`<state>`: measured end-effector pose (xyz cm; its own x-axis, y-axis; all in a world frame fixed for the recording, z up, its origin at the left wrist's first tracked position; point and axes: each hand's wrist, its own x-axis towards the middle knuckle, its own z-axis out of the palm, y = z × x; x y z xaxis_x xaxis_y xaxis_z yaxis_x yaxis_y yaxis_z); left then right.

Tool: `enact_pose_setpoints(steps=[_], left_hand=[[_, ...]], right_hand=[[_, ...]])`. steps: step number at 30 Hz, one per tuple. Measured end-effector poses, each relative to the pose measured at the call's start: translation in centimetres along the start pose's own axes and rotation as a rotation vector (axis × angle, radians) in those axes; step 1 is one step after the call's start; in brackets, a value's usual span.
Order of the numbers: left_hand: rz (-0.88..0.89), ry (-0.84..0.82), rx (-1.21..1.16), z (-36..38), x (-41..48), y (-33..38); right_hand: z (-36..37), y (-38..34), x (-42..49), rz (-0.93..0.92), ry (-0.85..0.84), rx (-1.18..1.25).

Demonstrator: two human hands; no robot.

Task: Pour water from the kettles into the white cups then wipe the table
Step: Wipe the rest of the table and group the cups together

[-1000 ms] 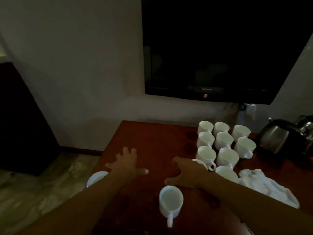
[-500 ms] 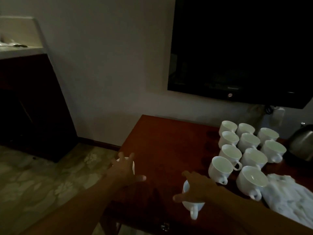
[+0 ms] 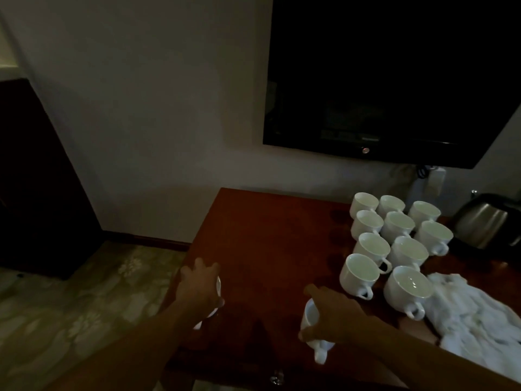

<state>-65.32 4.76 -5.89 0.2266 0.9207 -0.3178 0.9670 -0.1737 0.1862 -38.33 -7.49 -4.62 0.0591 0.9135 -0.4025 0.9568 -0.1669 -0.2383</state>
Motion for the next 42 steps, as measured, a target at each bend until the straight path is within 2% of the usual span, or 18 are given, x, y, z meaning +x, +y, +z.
enact_pose_setpoints(steps=[7, 17, 29, 42], left_hand=[[0.067, -0.05, 0.046, -3.2, 0.0, 3.9], [0.23, -0.033, 0.129, -6.6, 0.2, 16.0], [0.346, 0.026, 0.095, -9.7, 0.1, 37.4], [0.461, -0.02, 0.051, -3.4, 2.0, 59.6]], right_hand=[[-1.9, -0.1, 0.2, -0.014, 0.022, 0.015], [-9.0, 4.7, -2.8, 0.046, 0.104, 0.036], [-17.9, 22.2, -8.8, 0.242, 0.116, -0.003], [-19.9, 42.3, -9.2, 0.369, 0.068, 0.075]])
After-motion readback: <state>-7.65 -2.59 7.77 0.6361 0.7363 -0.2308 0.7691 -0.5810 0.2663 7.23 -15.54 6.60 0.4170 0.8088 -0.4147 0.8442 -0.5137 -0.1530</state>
